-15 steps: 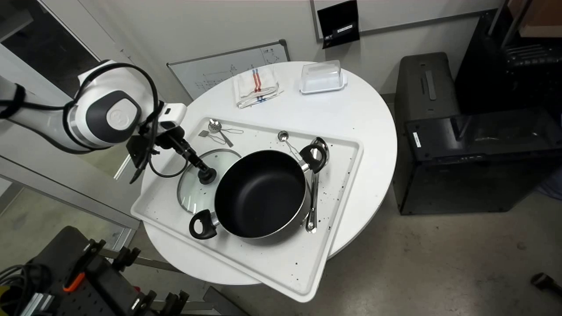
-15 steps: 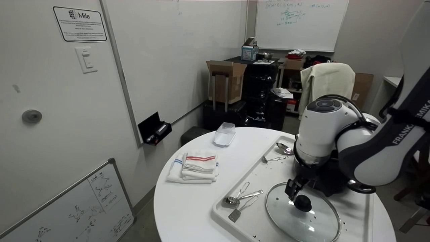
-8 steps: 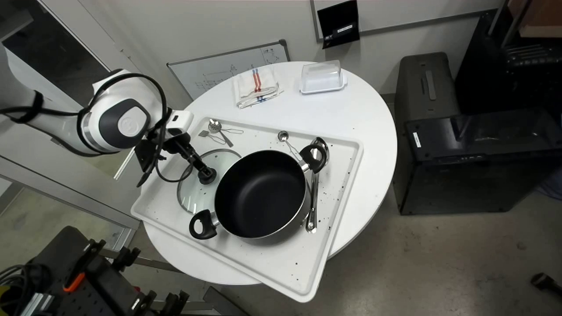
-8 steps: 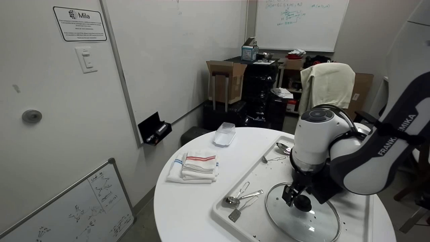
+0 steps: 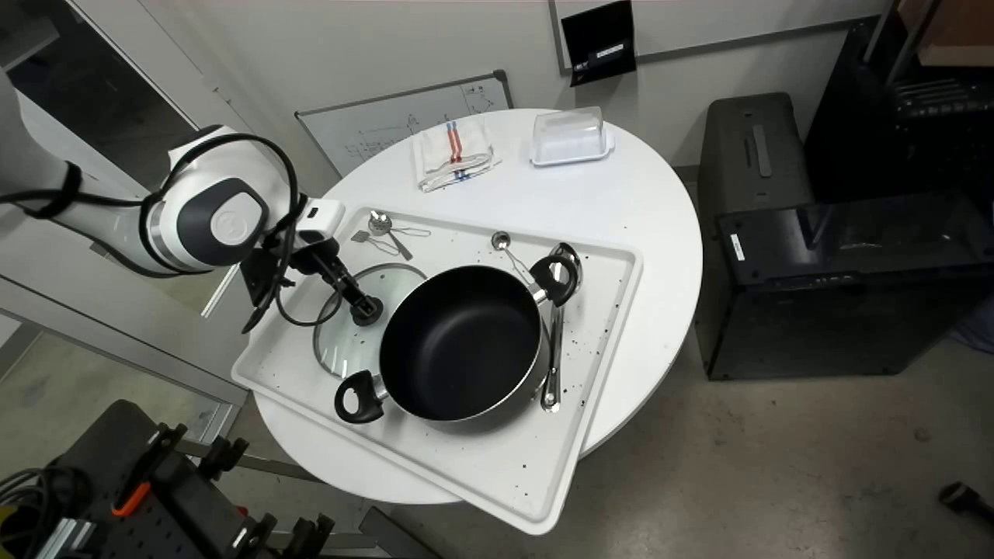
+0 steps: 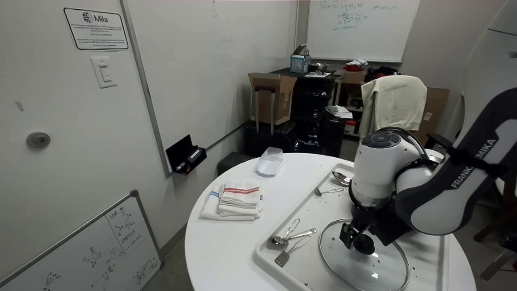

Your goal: Cover the pot with the lid

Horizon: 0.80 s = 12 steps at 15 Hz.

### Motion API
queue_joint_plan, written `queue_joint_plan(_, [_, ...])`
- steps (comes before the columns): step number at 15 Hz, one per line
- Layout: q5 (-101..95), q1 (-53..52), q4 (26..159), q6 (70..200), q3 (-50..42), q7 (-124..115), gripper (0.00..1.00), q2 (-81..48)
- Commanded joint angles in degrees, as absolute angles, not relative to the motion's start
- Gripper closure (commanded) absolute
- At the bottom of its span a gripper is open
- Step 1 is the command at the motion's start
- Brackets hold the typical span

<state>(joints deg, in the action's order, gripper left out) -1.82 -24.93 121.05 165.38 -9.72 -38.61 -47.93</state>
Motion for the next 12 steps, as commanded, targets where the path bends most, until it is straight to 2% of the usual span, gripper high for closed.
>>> queue_joint_plan(1, [-0.11, -24.68, 121.14, 164.81, -9.36, -36.9, 0.0, -47.73])
queue_joint_plan(9, [-0.34, -24.79, 122.9, 164.87, -9.49, -36.28, 0.0, -47.2])
queue_joint_plan(10, [-0.31, -24.72, 122.98, 164.9, -9.44, -36.21, 0.1, -47.18])
queue_joint_plan(11, [-0.29, -24.69, 123.04, 164.89, -9.43, -36.18, 0.28, -47.15])
queue_joint_plan(12, [-0.31, -24.75, 123.08, 164.97, -9.47, -36.2, 0.33, -47.17])
